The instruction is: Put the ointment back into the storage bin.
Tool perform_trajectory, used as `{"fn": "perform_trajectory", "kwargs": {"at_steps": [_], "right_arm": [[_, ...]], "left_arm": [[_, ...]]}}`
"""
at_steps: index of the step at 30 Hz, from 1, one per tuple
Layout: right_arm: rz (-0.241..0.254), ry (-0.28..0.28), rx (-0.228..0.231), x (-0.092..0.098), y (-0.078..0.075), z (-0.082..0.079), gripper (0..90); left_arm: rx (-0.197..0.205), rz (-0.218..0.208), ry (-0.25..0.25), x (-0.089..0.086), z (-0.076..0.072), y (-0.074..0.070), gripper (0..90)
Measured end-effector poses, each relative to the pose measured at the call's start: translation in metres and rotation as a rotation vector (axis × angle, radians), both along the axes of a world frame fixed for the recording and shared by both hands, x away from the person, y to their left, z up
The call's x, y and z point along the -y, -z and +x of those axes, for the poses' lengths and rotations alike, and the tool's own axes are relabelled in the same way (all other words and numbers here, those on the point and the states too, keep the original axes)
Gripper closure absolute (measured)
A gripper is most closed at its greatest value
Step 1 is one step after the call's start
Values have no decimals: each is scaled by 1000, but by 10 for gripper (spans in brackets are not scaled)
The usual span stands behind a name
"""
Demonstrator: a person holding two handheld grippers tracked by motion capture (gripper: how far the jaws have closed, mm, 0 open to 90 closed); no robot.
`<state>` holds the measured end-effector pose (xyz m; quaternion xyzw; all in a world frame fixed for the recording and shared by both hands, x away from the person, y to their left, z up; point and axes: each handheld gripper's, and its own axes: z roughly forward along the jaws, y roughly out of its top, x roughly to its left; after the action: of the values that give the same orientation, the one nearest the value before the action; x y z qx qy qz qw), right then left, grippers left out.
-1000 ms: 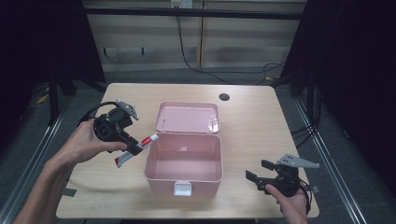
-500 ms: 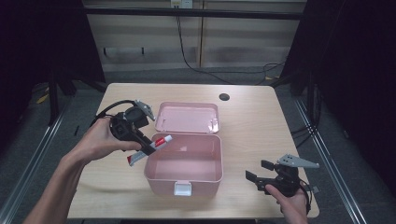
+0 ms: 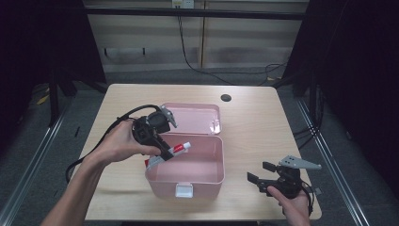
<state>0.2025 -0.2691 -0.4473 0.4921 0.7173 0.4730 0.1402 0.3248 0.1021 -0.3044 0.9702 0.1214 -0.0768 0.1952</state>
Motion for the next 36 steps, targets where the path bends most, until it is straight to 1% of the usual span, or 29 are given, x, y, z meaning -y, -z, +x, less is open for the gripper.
{"fn": "perform_trajectory", "kwargs": {"at_steps": [1,2,3,4,5,6,9,10,11,12,13,16,18,20,22,23,24,25,26,27,28,29,32,34,36], "right_arm": [[0,0,0,0,0,0,165],[1,-2,-2,0,0,0,165],[0,-2,-2,0,0,0,165],[0,-2,-1,0,0,0,165],[0,-2,-4,0,0,0,165],[-1,-2,-4,0,0,0,165],[1,-3,-4,0,0,0,165],[0,-4,-4,0,0,0,165],[1,-3,-6,0,0,0,165],[1,-4,-4,0,0,0,165],[1,-3,-6,0,0,0,165],[1,-5,-5,0,0,0,166],[-2,-6,-12,0,1,1,166],[-3,-10,-13,-1,1,1,166],[-4,-11,-11,-1,1,1,166],[-4,-12,-13,-1,1,1,166],[-4,-11,-13,-1,1,1,166],[-4,-11,-13,-1,1,1,166],[-5,-10,-17,-1,1,1,167],[-5,-10,-17,-1,1,1,167],[-8,-12,-21,-1,1,1,167],[-8,-12,-21,-1,1,1,167],[-8,-13,-22,-1,1,1,167],[-7,-14,-22,-1,1,1,167],[-9,-14,-23,-1,2,1,168]], "left_arm": [[0,0,0,0,0,0,707],[3,7,14,4,0,1,707],[2,-2,14,6,-1,1,706],[-9,-7,19,8,-1,2,707],[-11,-7,26,11,-1,4,706],[-3,-3,27,13,-1,6,707],[-16,23,39,18,-1,12,707],[-10,14,40,20,-1,14,707],[-23,22,42,21,-1,14,707],[-25,15,49,22,-1,16,707],[-24,27,54,24,-1,17,706],[-30,15,58,26,-3,21,706],[-27,34,68,28,-4,25,707],[-25,42,68,30,-4,28,706],[-35,38,59,33,-4,31,706],[-39,40,63,34,-4,33,706],[-45,50,66,38,-3,37,706],[-45,50,66,38,-3,37,707],[-42,49,63,40,-5,41,706],[-59,53,75,41,-5,43,706],[-62,52,88,44,-6,47,706],[-62,52,88,44,-6,47,706],[-65,72,104,48,-6,53,706],[-62,73,107,48,-6,54,706],[-74,72,109,51,-6,58,706]]}}
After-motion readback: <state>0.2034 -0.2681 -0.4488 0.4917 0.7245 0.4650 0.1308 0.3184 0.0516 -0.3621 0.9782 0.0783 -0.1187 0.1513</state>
